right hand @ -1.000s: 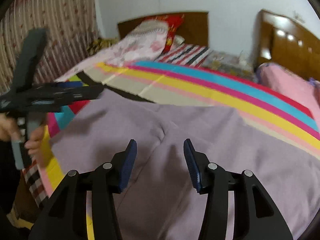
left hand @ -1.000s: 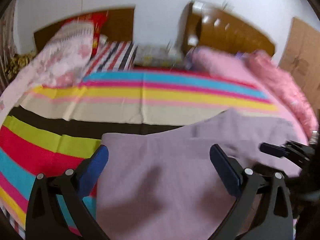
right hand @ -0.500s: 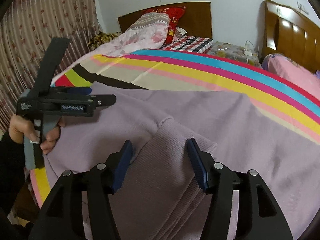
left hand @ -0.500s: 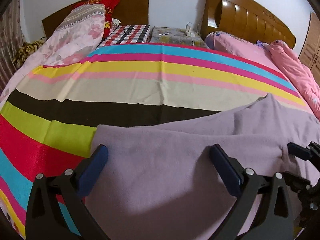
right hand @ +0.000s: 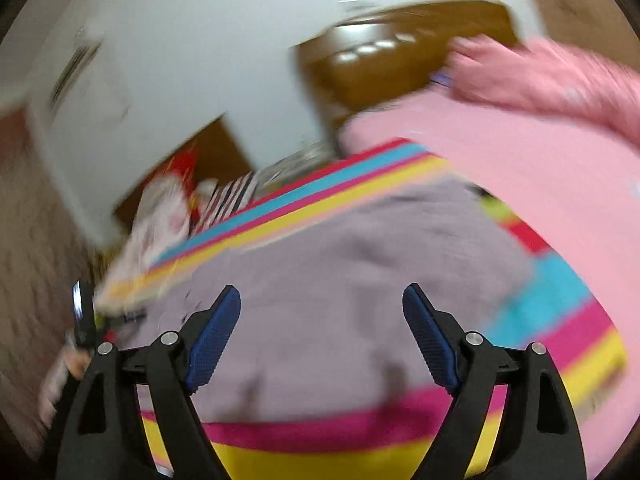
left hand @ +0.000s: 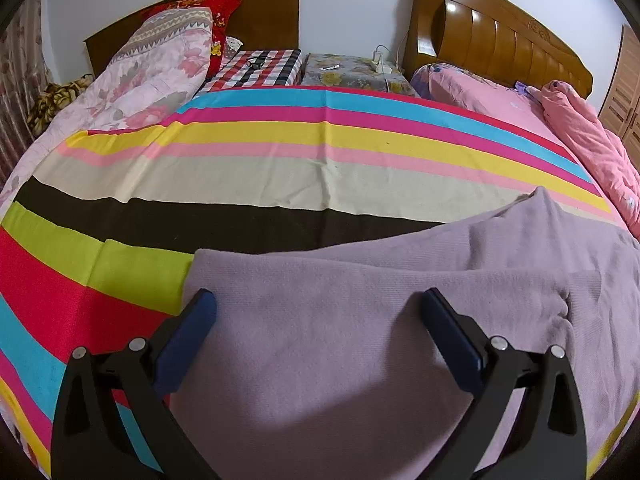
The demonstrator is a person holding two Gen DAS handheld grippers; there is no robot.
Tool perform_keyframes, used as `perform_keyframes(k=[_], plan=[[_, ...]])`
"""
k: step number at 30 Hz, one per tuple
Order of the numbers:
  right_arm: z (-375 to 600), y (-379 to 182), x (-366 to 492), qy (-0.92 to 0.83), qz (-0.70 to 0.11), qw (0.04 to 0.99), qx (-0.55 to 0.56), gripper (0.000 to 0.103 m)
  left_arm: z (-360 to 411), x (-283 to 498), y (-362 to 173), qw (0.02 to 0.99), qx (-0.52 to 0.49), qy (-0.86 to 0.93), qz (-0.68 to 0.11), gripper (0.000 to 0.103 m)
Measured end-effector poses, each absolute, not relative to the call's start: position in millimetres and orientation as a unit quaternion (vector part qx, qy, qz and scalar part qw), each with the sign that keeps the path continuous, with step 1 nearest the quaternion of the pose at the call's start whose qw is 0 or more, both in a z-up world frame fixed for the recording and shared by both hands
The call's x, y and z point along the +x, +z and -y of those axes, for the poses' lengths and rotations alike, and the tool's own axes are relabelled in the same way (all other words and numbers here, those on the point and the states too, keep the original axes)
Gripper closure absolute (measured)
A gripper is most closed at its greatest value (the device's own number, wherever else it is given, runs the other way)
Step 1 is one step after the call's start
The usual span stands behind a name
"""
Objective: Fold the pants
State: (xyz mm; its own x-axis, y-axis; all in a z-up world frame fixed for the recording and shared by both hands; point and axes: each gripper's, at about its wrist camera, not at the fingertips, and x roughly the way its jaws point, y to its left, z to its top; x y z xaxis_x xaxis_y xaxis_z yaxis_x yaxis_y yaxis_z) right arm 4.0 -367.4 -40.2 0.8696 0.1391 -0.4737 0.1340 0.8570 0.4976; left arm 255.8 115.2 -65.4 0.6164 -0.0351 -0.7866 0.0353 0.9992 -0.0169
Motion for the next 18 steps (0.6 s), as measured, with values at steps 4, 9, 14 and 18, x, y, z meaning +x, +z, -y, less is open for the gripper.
perform_keyframes(k=[4,9,14,18], plan=[[426.1,-80.3,-5.7,-0.035,-0.287,0.891,0.351,0.027,-113.0,254.4,-65.4,0.899,0.003,-0.016,-0.438,0.001],[437.9,-103.2,23.1,-0.046,-0.339,0.872,0.349,0.032,-110.9,254.1,-65.5,0.898,0.006,-0.013,-0.439,0.001],[408.9,-95.7,39.8,-0.048,-0.39,0.88,0.268,0.032,-111.0,254.3,-65.7,0.898,0.006,-0.013,-0.439,0.001],[422.3,-101.0,31.5,-0.036,-0.387,0.87,0.304,0.041,-111.3,254.5,-65.7,0.898,0.006,-0.013,-0.439,0.001]])
